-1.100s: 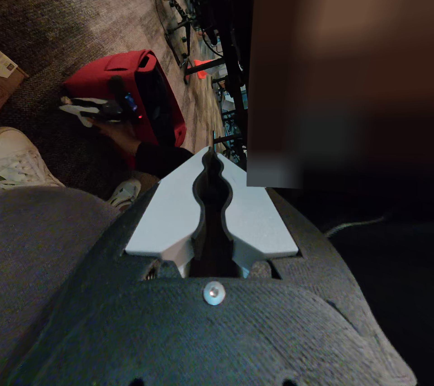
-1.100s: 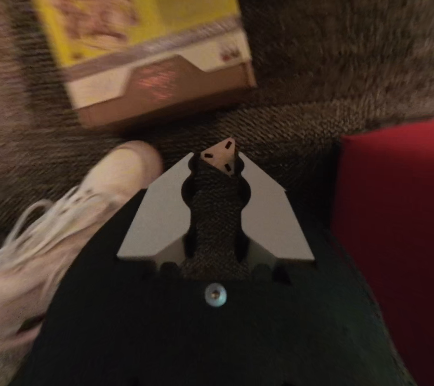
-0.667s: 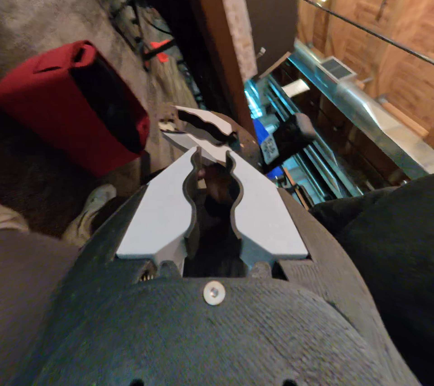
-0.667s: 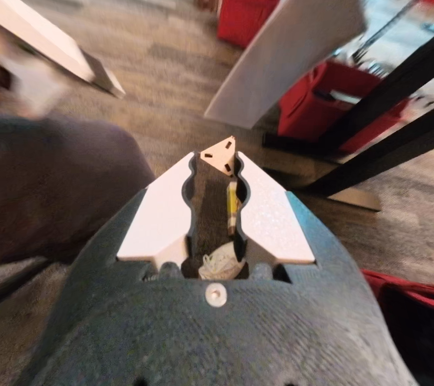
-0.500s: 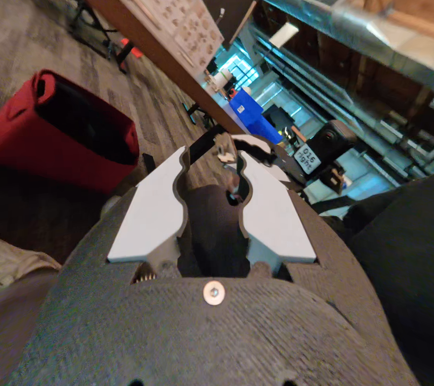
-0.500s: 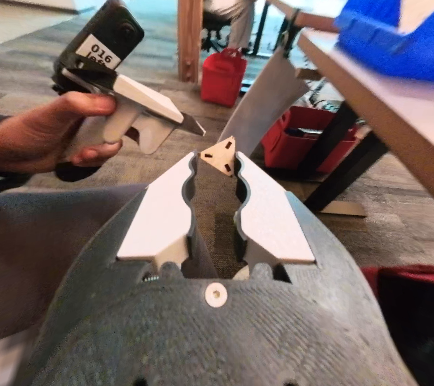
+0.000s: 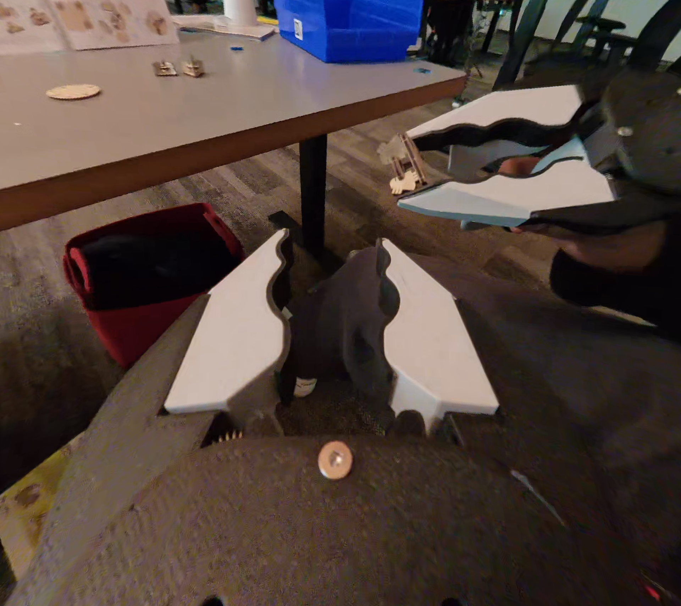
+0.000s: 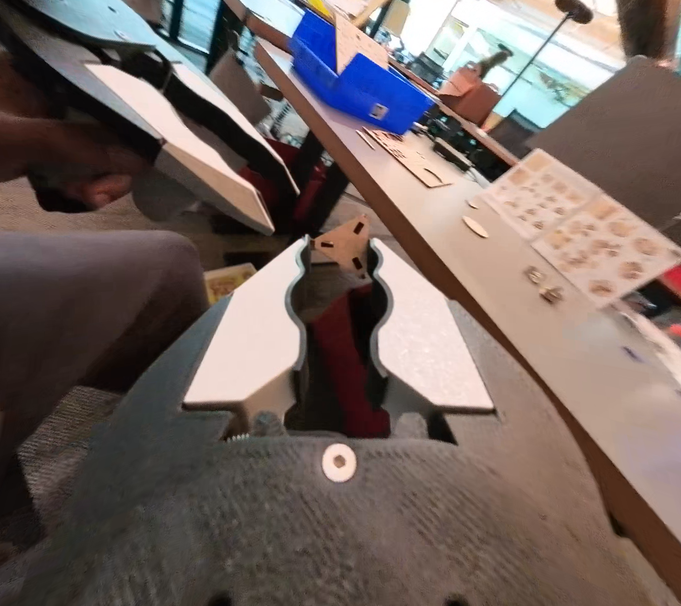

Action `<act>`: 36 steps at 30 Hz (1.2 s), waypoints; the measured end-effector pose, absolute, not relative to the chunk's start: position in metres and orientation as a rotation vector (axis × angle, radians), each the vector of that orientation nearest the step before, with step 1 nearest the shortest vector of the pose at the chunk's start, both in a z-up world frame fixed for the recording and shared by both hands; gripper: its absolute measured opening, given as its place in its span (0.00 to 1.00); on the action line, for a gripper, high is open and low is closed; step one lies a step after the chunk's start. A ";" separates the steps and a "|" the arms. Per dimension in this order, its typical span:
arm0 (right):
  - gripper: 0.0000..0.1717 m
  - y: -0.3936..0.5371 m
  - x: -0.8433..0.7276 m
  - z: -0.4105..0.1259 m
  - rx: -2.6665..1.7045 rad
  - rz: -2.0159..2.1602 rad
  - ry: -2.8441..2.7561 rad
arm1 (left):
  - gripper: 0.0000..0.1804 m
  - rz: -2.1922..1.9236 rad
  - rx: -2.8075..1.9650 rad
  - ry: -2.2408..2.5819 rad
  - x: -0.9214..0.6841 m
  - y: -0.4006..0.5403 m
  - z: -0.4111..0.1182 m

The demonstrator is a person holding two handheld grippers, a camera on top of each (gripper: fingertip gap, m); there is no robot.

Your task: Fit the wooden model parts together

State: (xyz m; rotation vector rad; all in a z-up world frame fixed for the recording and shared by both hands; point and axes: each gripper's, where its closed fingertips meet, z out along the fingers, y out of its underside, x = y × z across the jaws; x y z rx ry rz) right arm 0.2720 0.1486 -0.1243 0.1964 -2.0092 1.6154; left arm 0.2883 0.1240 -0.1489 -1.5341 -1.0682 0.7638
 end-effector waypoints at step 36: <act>0.17 -0.026 -0.168 -0.014 0.062 2.214 -2.135 | 0.21 0.756 -1.579 -0.802 -0.184 -0.068 -0.025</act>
